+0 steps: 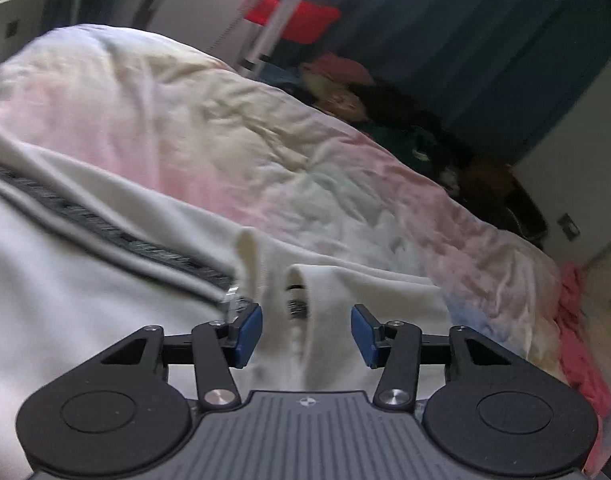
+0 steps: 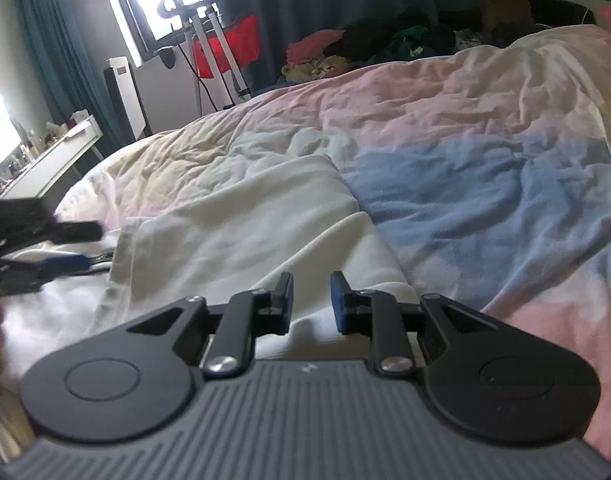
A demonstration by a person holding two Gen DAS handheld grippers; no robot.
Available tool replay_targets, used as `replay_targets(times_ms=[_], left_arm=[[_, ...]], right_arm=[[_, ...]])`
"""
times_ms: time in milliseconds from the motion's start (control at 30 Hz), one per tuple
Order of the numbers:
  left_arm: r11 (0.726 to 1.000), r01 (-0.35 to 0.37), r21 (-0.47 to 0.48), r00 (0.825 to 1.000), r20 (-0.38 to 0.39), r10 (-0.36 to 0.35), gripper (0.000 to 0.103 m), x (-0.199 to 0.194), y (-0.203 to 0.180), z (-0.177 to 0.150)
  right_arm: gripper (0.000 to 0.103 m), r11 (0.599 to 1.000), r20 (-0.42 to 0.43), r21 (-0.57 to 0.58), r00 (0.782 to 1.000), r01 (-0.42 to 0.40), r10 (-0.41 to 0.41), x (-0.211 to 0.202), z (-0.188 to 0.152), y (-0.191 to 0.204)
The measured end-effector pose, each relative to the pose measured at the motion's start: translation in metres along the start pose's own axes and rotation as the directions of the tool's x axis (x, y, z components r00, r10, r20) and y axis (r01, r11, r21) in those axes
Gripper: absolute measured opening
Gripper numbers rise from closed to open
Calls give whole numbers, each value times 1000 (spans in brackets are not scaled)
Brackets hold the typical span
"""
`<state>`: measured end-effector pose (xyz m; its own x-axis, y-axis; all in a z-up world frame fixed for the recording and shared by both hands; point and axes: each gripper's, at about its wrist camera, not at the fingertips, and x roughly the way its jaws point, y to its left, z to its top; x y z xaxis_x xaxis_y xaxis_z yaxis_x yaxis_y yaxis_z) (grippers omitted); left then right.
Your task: Fold clothes
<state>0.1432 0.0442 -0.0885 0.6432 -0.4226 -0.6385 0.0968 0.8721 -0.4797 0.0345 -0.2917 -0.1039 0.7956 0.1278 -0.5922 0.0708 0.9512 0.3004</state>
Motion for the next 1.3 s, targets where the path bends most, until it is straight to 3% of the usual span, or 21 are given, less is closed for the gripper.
replay_targets(times_ms=[133,267,333,400,667,767,867,933,1033,1167,1300], left_arm=[[999,36,29,998,-56,-34,48,37,-1,-2],[998,62,-5,996,-71,-63,32,63,12,-3],[999,49,-8,997,-58,-50,16,65,13,2],[1000,29,4,998,-47,-29,10,64,12,5],[984,-65,167,998,7,65,5,64,-9,6],[972,-96,216,995,29,92,10,63,-15,7],[978,-105,182,994,41,99,23,47,-13,7],[979,-106,173,994,43,100,43,35,-16,5],[986,-61,153,998,15,59,56,13,-17,-8],[989,13,146,999,-31,-8,58,-27,-25,-37],[964,9,265,999,-49,4,57,-46,-52,-65]], right_arm=[[24,1000,-6,7,1000,-19,19,3,0,2],[24,1000,-22,-10,999,-29,29,10,-3,6],[24,999,-29,-19,999,-26,25,16,-3,8],[24,999,-28,-26,999,-19,19,21,-3,11],[21,998,-38,-61,999,4,-7,36,1,17],[20,997,-61,-69,998,19,-24,44,-3,15],[20,998,-57,-53,998,14,-17,44,-3,13],[20,999,-56,-39,998,7,-10,43,-3,11],[20,999,-55,-32,998,4,-6,41,-3,9],[20,999,-50,-38,999,10,-12,37,-3,8],[20,1000,-47,-20,999,6,-7,33,-2,4]])
